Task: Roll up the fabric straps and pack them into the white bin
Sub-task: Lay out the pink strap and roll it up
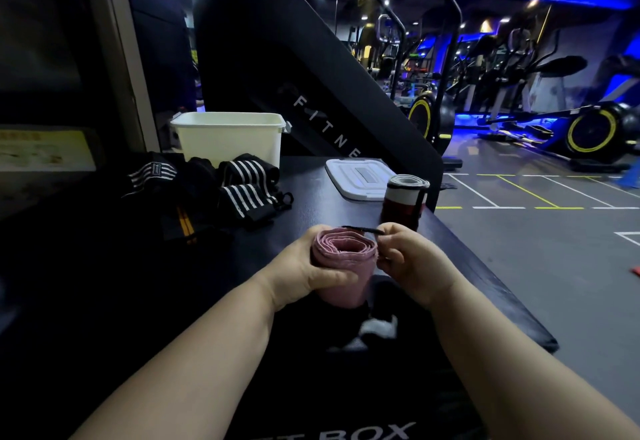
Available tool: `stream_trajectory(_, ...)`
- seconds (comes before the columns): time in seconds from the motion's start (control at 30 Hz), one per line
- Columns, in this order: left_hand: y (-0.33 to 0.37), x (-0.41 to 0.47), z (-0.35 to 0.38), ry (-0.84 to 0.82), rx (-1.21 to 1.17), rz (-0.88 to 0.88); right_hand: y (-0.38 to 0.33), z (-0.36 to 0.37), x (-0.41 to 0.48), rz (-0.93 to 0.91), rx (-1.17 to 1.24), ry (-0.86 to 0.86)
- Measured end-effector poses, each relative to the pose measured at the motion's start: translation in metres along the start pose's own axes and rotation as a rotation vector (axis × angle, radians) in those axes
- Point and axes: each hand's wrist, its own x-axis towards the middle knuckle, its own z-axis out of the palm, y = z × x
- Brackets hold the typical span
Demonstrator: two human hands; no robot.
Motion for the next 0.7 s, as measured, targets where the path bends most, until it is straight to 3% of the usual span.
stream_trajectory(0.17,-0.002,-0.001,0.003,0.116,0.053,-0.002,0.011,-0.007,-0.012,-0.087,0.058,-0.219)
stream_trajectory(0.27,-0.001,-0.003,0.006,0.204,0.091,0.016,0.016,-0.004,-0.009,-0.147,-0.013,-0.193)
stream_trajectory(0.43,-0.002,-0.001,0.003,0.306,0.132,0.058,0.024,0.002,-0.003,-0.251,-0.352,-0.038)
stream_trajectory(0.7,-0.004,-0.004,-0.008,0.076,-0.025,0.000,0.022,0.003,-0.003,-0.305,-0.589,0.072)
